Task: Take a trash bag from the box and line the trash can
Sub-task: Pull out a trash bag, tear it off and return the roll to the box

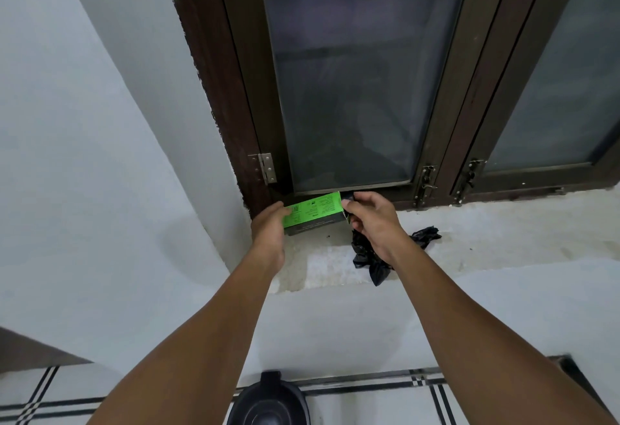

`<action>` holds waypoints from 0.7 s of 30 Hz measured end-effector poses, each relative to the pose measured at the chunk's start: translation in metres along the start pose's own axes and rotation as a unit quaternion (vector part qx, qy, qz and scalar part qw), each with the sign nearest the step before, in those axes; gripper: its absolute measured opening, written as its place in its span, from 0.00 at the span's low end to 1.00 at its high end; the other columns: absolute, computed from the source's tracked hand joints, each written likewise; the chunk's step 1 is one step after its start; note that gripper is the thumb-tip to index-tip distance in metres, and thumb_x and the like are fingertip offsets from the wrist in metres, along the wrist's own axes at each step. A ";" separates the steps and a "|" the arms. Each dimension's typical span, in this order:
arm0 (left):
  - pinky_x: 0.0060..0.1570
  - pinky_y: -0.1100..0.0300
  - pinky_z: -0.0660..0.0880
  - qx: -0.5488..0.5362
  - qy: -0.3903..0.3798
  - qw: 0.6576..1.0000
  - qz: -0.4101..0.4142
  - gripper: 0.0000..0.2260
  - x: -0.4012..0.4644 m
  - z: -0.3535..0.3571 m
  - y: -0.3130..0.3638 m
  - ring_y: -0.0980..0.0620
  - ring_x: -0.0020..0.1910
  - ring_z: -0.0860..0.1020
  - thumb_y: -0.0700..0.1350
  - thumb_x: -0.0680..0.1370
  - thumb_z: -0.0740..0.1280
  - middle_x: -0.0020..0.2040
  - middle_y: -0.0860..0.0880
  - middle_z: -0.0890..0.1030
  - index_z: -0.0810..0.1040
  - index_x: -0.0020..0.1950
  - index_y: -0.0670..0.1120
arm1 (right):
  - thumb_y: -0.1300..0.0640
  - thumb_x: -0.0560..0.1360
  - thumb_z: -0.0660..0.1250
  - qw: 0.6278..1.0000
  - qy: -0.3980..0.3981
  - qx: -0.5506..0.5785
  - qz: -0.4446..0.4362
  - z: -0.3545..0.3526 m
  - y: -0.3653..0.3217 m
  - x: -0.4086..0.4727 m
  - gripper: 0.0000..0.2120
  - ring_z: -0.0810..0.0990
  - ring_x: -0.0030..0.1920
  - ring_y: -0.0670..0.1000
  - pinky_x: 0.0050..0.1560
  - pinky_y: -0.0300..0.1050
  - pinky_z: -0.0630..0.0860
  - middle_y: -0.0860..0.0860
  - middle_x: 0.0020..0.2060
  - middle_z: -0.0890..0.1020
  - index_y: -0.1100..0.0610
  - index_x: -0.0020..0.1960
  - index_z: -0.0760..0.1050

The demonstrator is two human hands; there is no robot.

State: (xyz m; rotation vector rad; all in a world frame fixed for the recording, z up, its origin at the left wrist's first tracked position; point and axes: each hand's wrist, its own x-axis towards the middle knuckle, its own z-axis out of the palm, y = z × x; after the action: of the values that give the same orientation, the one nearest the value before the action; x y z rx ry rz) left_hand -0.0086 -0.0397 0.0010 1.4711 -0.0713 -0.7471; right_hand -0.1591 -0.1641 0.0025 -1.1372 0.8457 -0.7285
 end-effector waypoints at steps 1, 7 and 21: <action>0.66 0.51 0.75 -0.013 -0.001 1.000 -0.009 0.12 0.001 -0.001 -0.001 0.49 0.59 0.80 0.40 0.79 0.68 0.59 0.48 0.83 0.82 0.59 0.53 | 0.60 0.76 0.76 1.000 -0.007 -0.017 -0.007 0.000 0.000 -0.001 0.14 0.74 0.35 0.47 0.33 0.38 0.73 0.53 0.45 0.84 0.59 0.60 0.80; 0.59 0.41 0.80 -0.102 -0.017 0.994 -0.042 0.11 0.001 0.001 -0.003 0.43 0.60 0.81 0.43 0.81 0.69 0.61 0.44 0.82 0.80 0.63 0.49 | 0.53 0.82 0.68 0.990 -0.015 -0.135 -0.041 0.005 -0.010 -0.007 0.12 0.71 0.32 0.43 0.27 0.34 0.69 0.47 0.43 0.82 0.56 0.63 0.81; 0.54 0.47 0.83 -0.137 -0.053 0.988 -0.046 0.12 0.006 0.003 -0.003 0.45 0.57 0.83 0.49 0.82 0.68 0.59 0.42 0.81 0.74 0.63 0.46 | 0.60 0.80 0.71 0.991 -0.014 -0.108 -0.076 0.015 -0.009 -0.002 0.15 0.82 0.45 0.49 0.38 0.34 0.76 0.53 0.62 0.81 0.52 0.65 0.78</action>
State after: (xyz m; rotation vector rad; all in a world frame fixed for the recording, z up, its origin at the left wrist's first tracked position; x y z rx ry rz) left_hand -0.0072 -0.0451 -0.0038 1.1798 0.0185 -0.8729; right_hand -0.1476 -0.1581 0.0147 -1.4155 0.8352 -0.7578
